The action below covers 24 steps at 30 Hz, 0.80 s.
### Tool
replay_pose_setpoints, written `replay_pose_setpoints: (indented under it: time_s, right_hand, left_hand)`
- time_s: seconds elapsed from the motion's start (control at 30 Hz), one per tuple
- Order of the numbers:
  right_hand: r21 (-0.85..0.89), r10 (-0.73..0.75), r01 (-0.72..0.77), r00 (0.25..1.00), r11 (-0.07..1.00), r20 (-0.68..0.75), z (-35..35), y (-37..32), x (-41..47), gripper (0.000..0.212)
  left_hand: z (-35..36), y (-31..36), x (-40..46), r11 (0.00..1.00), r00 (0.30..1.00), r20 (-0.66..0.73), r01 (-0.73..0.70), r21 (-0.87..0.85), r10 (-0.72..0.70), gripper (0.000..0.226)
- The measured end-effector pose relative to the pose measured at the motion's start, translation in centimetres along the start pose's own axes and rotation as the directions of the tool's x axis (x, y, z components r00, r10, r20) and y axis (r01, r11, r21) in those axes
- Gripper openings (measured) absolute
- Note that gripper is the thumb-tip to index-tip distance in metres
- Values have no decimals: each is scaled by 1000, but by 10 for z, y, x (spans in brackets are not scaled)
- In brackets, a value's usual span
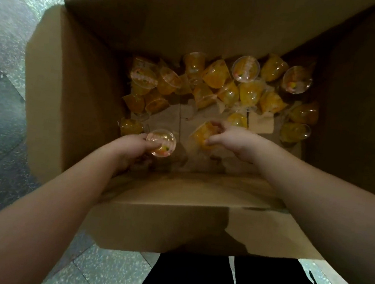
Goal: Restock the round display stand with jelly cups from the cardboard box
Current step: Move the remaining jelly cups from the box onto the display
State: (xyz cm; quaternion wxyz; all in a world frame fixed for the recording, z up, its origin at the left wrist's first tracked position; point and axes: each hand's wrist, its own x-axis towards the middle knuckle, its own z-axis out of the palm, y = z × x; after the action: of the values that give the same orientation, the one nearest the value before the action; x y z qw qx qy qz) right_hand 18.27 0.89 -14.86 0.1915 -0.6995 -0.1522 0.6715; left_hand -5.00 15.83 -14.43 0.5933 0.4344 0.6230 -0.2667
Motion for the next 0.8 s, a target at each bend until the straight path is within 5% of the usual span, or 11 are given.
replay_pose_setpoints:
  time_s: [0.13,0.33,0.6,0.8]
  right_hand:
    - [137,-190,201,978,970,-86,-38,21,-63,85]
    - [245,-353,445,871,861,-343,-82,82,-166,77]
    - [360,-291,598,725,716,-625,-107,173,-282,69]
    - [364,-181,609,650,704,-738,-118,231,-330,79]
  left_hand:
    - [36,34,-49,981,989,57,-125,-151,135,48]
    - [129,81,-116,956,947,144,-274,-103,287,34]
    - [259,121,-197,916,873,356,-389,94,334,42]
    - [351,134,-235,866,844,434,-443,233,315,39]
